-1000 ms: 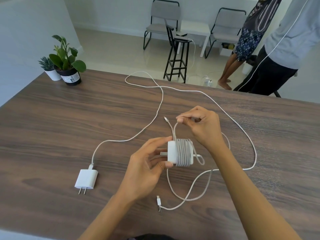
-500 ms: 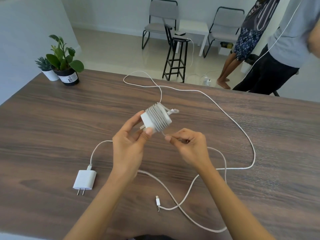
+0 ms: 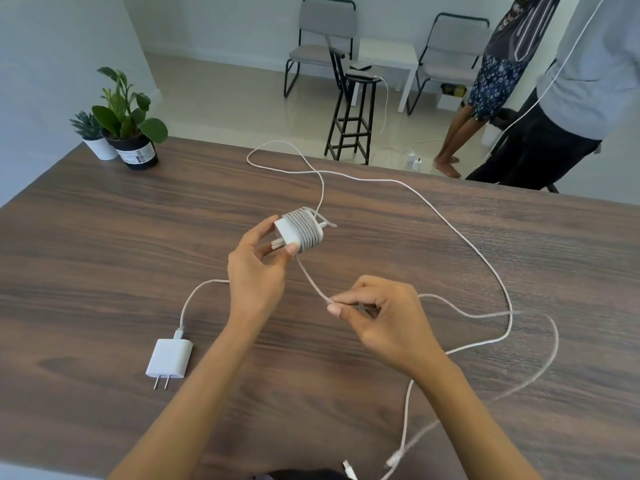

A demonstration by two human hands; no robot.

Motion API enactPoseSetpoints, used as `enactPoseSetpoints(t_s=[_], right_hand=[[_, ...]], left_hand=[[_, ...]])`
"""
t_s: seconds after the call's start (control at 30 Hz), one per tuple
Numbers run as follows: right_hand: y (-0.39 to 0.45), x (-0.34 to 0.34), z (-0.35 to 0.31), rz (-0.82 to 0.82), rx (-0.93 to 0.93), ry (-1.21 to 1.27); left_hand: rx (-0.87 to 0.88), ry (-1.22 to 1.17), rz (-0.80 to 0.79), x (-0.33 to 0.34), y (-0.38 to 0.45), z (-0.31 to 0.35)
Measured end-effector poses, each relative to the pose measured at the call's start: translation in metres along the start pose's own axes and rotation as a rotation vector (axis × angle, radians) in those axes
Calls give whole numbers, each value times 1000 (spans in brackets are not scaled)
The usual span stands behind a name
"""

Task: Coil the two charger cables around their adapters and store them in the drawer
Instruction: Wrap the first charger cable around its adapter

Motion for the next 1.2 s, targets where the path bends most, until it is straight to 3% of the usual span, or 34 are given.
enactPoseSetpoints(t_s=[0.43,0.67,0.97,1.2], right_hand=[[40,-33,-32,125,-136,-93],[61,-38,-25,170,-112,-128],[70,-43,-3,209,-81,15],[74,-42,27,242,17,130]], left_hand=[[158,108,-195,18,-43,2],[109,-16,-317,24,-68,2],[70,-128,-434,29,-92,20],[61,-290,-441,28,-106,40]])
Point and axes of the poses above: each hand's wrist, its own y-axis towards the middle knuckle, its own x-axis out of the palm, z = x × y, the point moved 9 cm from there along y, towards the middle knuckle, and after that the axes turned 5 degrees about z, right-handed, at the moved point
